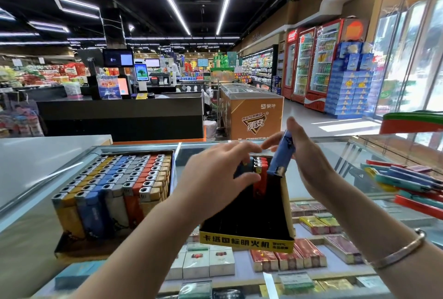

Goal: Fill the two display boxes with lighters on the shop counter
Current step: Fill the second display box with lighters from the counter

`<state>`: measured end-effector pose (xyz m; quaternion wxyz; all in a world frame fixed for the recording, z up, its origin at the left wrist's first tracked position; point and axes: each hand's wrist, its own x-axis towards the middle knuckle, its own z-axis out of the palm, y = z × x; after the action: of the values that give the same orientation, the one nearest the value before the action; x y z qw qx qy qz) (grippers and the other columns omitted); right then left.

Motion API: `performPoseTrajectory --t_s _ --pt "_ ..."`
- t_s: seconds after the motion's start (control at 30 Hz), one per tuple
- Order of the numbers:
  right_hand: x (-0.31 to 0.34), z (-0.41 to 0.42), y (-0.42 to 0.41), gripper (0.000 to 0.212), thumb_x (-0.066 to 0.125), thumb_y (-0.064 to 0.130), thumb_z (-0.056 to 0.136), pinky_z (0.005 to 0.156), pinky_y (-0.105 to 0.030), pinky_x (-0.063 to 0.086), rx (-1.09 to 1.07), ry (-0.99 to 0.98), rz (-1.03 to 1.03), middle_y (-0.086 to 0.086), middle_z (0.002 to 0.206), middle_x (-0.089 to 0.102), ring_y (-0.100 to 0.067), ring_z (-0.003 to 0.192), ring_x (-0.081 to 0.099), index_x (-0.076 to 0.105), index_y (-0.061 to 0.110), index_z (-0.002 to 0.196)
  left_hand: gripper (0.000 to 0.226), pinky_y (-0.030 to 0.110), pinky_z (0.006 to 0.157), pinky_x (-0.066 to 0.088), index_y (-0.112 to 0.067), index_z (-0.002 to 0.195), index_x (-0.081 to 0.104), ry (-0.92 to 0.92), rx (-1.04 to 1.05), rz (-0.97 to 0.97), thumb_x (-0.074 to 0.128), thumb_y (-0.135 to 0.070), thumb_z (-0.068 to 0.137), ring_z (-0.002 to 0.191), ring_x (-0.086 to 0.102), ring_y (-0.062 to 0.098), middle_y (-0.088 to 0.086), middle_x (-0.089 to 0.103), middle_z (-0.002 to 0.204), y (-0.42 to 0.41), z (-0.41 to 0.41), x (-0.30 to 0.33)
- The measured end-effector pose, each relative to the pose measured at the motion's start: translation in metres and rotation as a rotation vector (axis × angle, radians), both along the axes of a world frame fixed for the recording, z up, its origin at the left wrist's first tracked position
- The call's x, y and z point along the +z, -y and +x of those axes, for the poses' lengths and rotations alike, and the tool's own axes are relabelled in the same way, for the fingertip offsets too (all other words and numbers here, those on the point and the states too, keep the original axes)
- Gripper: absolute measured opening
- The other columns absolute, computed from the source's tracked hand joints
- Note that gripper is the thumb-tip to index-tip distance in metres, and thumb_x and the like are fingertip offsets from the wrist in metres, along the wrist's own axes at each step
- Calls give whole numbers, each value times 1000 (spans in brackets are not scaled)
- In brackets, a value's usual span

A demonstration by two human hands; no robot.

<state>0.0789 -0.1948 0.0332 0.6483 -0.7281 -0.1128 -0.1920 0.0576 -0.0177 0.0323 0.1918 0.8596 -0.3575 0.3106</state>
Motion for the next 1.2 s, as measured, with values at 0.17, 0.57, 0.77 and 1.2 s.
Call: performPoseTrajectory --t_s 0.17,0.57,0.77,1.2 --pt "-6 -6 -10 63 23 51 93 58 -13 47 88 -30 55 -2 62 67 -5 59 63 65 8 73 45 22 64 50 -38 120 46 36 -110 -12 61 -50 79 82 64 9 -10 69 97 12 -6 -6" --pt "-5 1 2 28 43 26 96 64 -24 36 26 -173 -194 -4 89 64 -11 80 56 65 15 84 29 30 61 54 -32 91 63 -437 -184 -791 57 -4 88 72 61 19 3 64 88 -11 12 8" --pt "-9 4 8 15 50 14 93 54 -13 41 85 -279 -292 -7 90 61 -10 76 57 63 19 89 32 11 63 48 -25 111 62 -187 -55 -552 64 -9 84 73 57 0 -15 57 81 -15 19 5" --pt "-9 5 10 19 47 14 95 63 -19 46 106 -281 -291 -11 92 61 -15 80 58 64 19 87 18 38 91 48 -14 94 74 167 75 -47 73 -10 77 83 62 19 -2 70 89 -2 24 -12"
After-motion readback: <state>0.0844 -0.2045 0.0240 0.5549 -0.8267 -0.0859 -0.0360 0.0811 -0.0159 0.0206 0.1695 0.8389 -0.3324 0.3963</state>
